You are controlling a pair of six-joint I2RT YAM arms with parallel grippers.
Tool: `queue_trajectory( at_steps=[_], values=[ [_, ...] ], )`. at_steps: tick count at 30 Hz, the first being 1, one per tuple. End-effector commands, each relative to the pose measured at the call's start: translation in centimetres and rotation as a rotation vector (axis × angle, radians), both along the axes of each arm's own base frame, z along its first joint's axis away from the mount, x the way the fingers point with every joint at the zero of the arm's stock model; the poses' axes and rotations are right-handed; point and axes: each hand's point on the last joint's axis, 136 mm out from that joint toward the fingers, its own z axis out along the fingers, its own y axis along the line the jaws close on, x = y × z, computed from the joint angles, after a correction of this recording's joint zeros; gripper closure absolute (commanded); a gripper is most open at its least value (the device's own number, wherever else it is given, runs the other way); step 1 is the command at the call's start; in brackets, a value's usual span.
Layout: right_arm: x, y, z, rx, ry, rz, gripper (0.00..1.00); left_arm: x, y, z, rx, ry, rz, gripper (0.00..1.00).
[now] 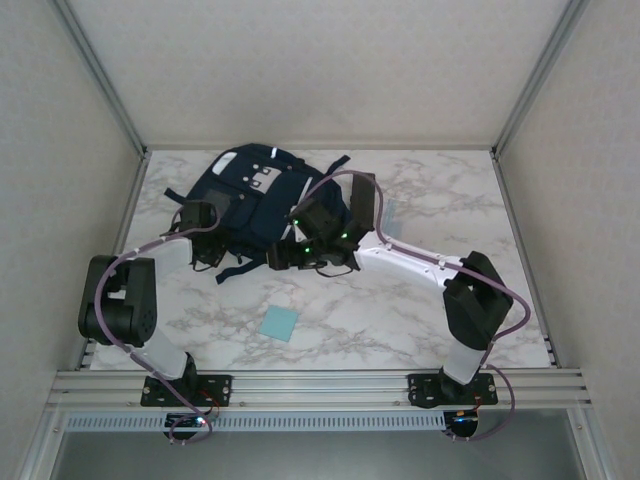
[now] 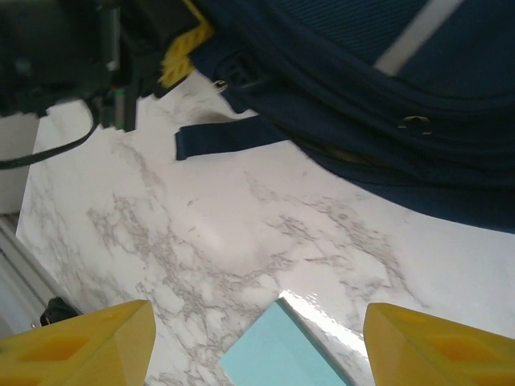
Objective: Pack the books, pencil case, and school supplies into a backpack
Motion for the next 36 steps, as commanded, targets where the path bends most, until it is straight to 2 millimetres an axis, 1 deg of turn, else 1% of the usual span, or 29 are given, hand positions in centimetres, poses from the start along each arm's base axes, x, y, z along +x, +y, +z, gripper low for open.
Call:
queue_trajectory(
  at_steps=[1,4,8,11,14,18,21,25,28,30,33,36],
  values=[
    [-0.6,2.9,0.8,0.059,-0.115,0.111,0.31,1.0,-1.4,1.5,-0.06,-0.059,0.024,1.0],
    [-0.7,4.4,0.1,0.07,-0.135,0.136,0.32,0.5,-2.6,3.1,-0.129,-0.066,0.062,1.0],
    [-0.3,6.2,-0.4,0.096,-0.177,0.141,0.35,0.2,-3.5,6.4,-0.163,-0.114,0.104,1.0],
    [0.4,6.9,-1.5,0.08,-0.178,0.121,0.38,-0.2,-4.0,8.1,-0.196,-0.13,0.143,1.0],
    [0.9,7.4,-2.7,0.082,-0.169,0.088,0.4,-0.4,-4.7,9.3,-0.229,-0.146,0.158,1.0],
    [2.4,7.4,-3.6,0.052,-0.224,0.009,0.4,-0.9,-5.2,9.6,-0.246,-0.144,0.164,1.0],
    [4.3,7.2,-4.5,0.0,-0.262,-0.07,0.39,-1.3,-5.5,9.7,-0.267,-0.14,0.174,1.0],
    [6.4,7.4,-5.9,-0.052,-0.308,-0.164,0.37,-1.6,-6.3,9.8,-0.289,-0.131,0.16,1.0],
    [7.9,7.5,-6.5,-0.104,-0.358,-0.228,0.37,-1.9,-6.9,10.0,-0.315,-0.125,0.151,1.0],
    [8.9,7.1,-6.7,-0.142,-0.388,-0.281,0.37,-2.1,-7.2,10.2,-0.327,-0.121,0.146,1.0],
    [10.3,6.4,-6.5,-0.173,-0.434,-0.361,0.43,-2.6,-7.3,10.5,-0.333,-0.119,0.138,1.0],
    [11.1,6.1,-5.7,-0.174,-0.463,-0.414,0.56,-3.2,-7.3,10.5,-0.332,-0.111,0.137,1.0]
  ],
)
